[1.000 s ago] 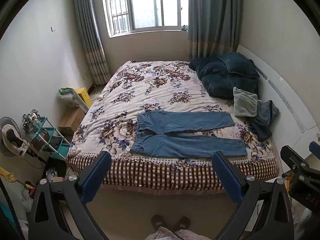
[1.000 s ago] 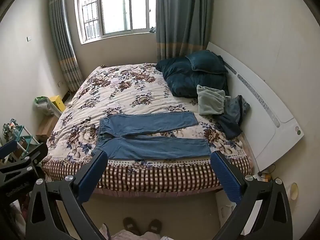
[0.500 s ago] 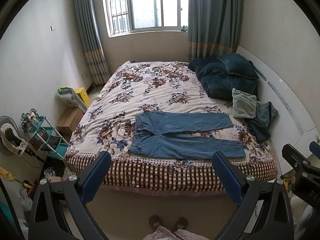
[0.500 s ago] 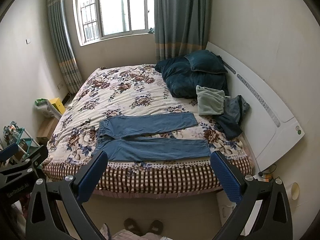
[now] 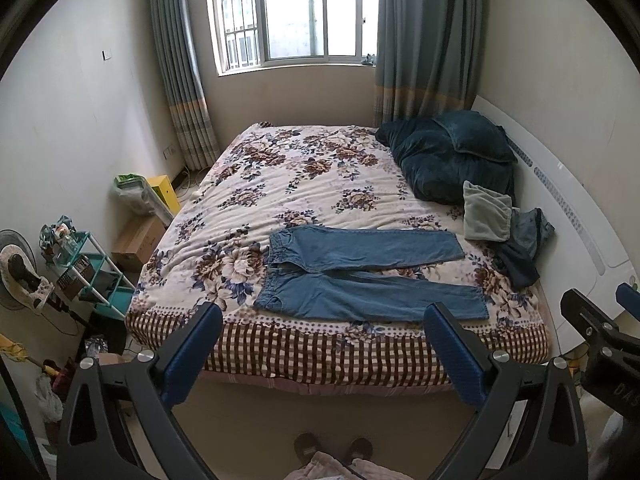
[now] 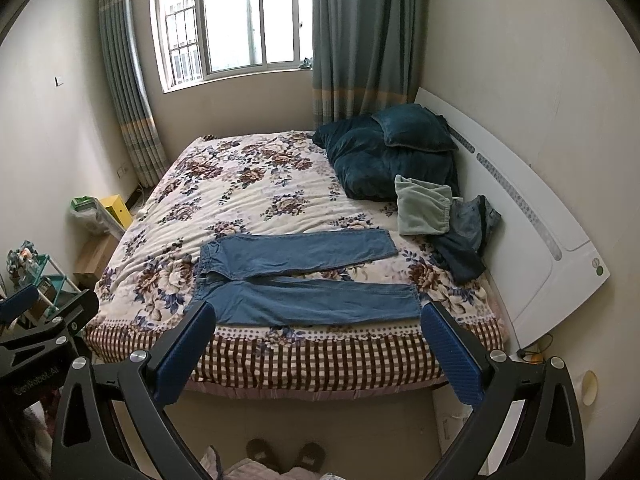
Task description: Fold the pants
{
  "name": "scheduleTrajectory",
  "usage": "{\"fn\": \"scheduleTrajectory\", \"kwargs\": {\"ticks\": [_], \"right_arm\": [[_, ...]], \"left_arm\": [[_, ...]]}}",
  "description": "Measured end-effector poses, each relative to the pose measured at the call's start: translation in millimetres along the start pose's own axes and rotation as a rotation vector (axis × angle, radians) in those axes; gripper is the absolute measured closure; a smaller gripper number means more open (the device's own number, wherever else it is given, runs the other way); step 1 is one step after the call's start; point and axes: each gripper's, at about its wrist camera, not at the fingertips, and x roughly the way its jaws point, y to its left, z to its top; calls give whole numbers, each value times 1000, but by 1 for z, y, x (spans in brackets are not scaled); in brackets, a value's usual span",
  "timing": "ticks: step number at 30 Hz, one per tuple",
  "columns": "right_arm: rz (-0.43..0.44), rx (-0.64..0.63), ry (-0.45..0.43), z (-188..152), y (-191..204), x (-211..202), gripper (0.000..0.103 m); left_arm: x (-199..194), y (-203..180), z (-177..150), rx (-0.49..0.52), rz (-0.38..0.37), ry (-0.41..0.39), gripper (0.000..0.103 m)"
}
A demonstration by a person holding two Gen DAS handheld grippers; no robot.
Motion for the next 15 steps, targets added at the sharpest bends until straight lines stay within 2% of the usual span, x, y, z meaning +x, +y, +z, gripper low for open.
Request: {"fn": "scheduleTrajectory", "kwargs": {"ticks": [15], "right_arm": [[4,8,1,3,3,3,0]], "left_arm": [[3,-10,3,5,0,-6,0]]}}
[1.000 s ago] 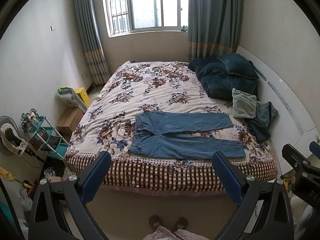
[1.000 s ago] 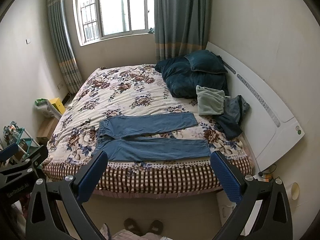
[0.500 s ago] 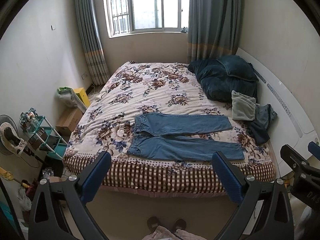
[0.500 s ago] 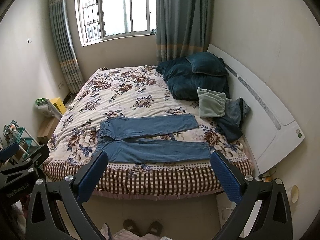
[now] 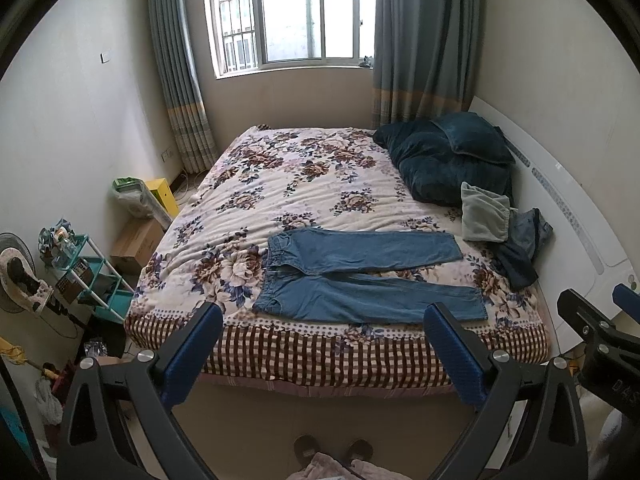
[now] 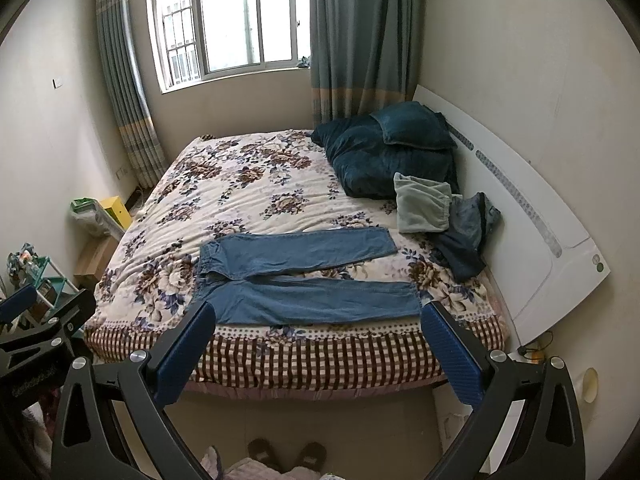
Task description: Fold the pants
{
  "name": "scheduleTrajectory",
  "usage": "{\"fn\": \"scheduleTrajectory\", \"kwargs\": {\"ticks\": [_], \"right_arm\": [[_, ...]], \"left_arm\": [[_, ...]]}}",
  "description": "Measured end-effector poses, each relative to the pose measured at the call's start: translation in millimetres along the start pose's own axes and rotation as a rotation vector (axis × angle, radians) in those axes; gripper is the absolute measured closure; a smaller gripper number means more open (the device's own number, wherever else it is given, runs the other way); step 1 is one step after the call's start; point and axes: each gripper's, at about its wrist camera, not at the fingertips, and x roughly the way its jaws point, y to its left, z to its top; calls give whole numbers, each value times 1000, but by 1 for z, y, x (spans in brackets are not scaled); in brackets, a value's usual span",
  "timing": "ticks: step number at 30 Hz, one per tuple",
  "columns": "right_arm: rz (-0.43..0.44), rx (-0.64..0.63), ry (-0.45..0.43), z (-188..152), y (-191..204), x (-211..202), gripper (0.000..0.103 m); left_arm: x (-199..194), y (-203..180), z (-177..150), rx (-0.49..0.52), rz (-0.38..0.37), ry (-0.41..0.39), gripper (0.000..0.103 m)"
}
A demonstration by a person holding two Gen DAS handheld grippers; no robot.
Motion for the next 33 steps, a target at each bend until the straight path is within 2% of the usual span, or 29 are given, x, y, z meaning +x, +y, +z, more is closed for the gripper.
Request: {"fn": "scheduleTrajectory", "kwargs": {"ticks": [25,29,33], "right_arm": [[19,-10,-5,0,-2,0,0],[15,-6,5,-1,-8,10,0],[3,4,2,2,-16,41,0]], "left_arm": [[-6,16,-7,-38,13,-9,0],[10,12,-7,-58,42,-6,0],[41,13,-6,-89,92,-8,0]]}}
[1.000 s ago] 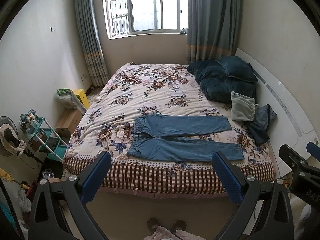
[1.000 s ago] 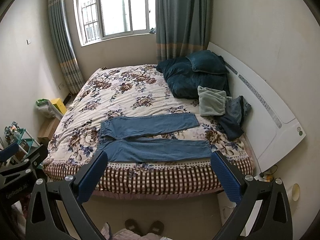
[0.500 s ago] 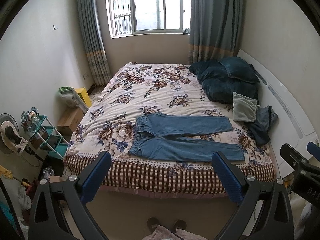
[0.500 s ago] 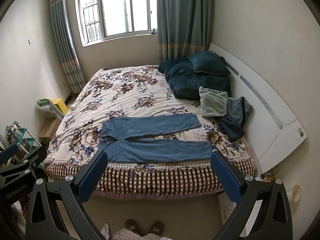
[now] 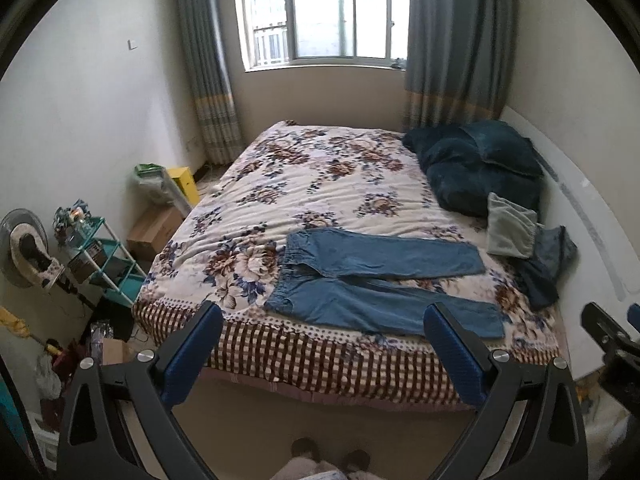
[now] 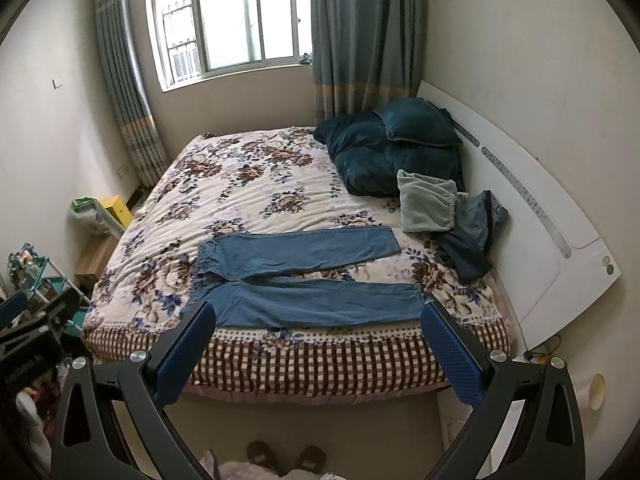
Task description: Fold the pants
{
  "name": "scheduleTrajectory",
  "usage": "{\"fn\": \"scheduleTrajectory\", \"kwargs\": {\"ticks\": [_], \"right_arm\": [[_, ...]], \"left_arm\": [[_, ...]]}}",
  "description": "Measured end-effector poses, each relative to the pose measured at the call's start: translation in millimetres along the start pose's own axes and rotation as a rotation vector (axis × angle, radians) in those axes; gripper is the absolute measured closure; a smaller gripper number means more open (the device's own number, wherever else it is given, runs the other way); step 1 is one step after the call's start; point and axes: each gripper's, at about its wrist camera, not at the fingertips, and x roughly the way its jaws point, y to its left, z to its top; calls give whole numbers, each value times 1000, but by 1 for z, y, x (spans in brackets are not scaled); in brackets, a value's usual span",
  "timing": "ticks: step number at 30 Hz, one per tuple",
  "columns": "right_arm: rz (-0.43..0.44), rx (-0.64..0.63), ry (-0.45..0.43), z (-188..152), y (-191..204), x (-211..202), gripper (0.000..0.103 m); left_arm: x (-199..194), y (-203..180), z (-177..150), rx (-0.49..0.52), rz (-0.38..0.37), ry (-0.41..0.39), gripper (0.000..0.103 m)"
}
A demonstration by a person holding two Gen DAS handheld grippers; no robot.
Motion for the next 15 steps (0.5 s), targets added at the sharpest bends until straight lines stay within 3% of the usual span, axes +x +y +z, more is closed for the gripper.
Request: {"fn": "scheduleTrajectory", "kwargs": {"ticks": [6,15], "right_arm": [[-13,37,39,17,-6,82,0],[-83,50,126,64,6,254,0]], "left_arm": [[83,-5,11,18,71,75,0],[235,-25,60,83,76,148,0]]}}
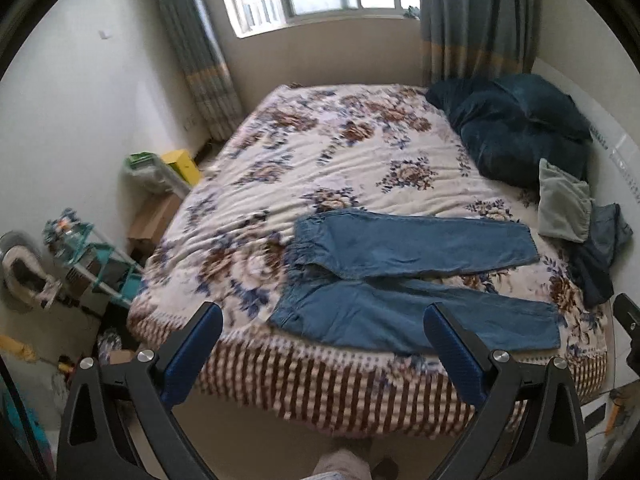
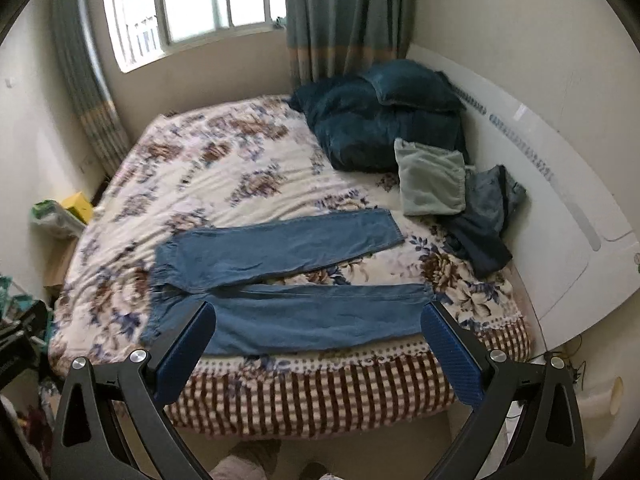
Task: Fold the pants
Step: 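Lower both tools to the jeans and grasp the waistband edges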
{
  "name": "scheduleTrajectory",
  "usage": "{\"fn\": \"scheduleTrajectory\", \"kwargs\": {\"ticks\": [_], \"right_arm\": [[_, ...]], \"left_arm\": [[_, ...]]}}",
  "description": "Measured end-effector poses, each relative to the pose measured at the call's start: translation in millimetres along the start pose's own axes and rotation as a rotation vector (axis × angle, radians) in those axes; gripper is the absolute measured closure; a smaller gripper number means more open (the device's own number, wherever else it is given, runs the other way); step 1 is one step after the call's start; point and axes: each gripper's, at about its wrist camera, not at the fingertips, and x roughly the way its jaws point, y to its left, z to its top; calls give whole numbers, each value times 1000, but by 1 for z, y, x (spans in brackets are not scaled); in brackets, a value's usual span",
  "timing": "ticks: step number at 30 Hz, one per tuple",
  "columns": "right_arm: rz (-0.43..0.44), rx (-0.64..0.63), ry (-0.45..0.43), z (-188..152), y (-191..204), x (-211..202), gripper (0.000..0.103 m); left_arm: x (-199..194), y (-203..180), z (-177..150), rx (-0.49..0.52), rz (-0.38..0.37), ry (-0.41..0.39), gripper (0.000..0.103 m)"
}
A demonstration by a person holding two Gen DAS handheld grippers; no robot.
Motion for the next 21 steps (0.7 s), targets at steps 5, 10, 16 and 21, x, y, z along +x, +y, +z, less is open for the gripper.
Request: {"fn": "scheduleTrajectory", "kwargs": {"ticks": [5,10,16,21], "right_arm": [[-28,39,64,52,21,106,0],[-55,64,155,101,42,220,0],[-78,-11,220,142,68,364,0],[-38,-198,392,156,90,508,0]], "left_arm": [[92,-14,55,38,-33,56,0],[189,-27,103,54,-56,124,0],[318,-56,133,131,-22,188,0],[426,-99,137,327,2,234,0]]}}
